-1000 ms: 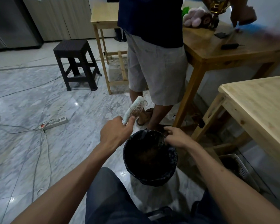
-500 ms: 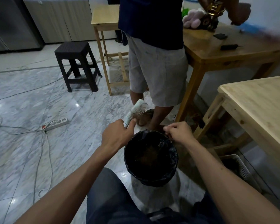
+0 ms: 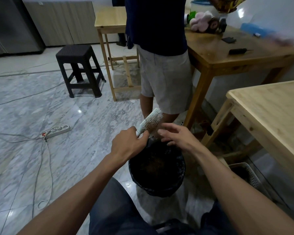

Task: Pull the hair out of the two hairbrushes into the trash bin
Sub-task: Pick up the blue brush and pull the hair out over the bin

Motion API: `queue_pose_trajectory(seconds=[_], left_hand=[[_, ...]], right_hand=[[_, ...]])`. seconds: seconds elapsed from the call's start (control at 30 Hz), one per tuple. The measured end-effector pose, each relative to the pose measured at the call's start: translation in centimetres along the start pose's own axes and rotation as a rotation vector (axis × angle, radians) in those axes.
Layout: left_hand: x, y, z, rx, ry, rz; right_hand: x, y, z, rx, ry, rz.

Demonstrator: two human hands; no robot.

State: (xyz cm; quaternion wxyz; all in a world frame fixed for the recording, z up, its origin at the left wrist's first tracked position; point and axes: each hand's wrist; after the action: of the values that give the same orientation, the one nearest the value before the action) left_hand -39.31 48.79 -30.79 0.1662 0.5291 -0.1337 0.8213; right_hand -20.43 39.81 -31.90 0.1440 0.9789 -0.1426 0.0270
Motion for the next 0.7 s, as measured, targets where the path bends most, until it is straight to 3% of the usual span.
queue_pose_trajectory(seconds=[0.1,0.23,0.37,0.47,0.53,0.6,0.7], left_hand=[[0.1,-0.1,-0.2,-0.013,0.023,0.001],[0.4,-0.1,-0.7,-0.008,0.034,0.023],[0.6,-0.2,-1.1,0.011,0.050,0.033],[0.2,-0.1,-0.9,0.006,0.058,0.025],[0.0,0.0,-0.7,-0.003,0.046,0.022],[-0.2,0.2,-0.5,-0.018,0.031,0.020],[-0.3,0.2,-0.4,-0.035,0.004,0.022]], right_hand=[[-0.4,-0.5,0.1,0.030,0.057,0.144],[0.7,-0.8,1.9,-0.163,0.209,0.345],[2.0,-0.3,4.0,-0.292,0.350,0.407],[2.4,0.2,4.3,-0.317,0.426,0.375],[2.4,0.3,3.5,-0.326,0.471,0.247],[2.1,0.1,2.7,-0.333,0.408,0.104],[1.3,-0.2,1.3,-0.209,0.214,0.052]])
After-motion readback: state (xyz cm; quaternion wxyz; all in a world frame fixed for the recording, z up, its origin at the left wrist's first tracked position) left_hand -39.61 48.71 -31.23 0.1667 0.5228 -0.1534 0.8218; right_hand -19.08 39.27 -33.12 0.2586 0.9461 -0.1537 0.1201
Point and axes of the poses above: each hand's wrist, its own y-axis away from the middle knuckle, its own x-axis out of the back of the hand, z = x × y, and after that the axes turned 2 degrees about -y, right-handed
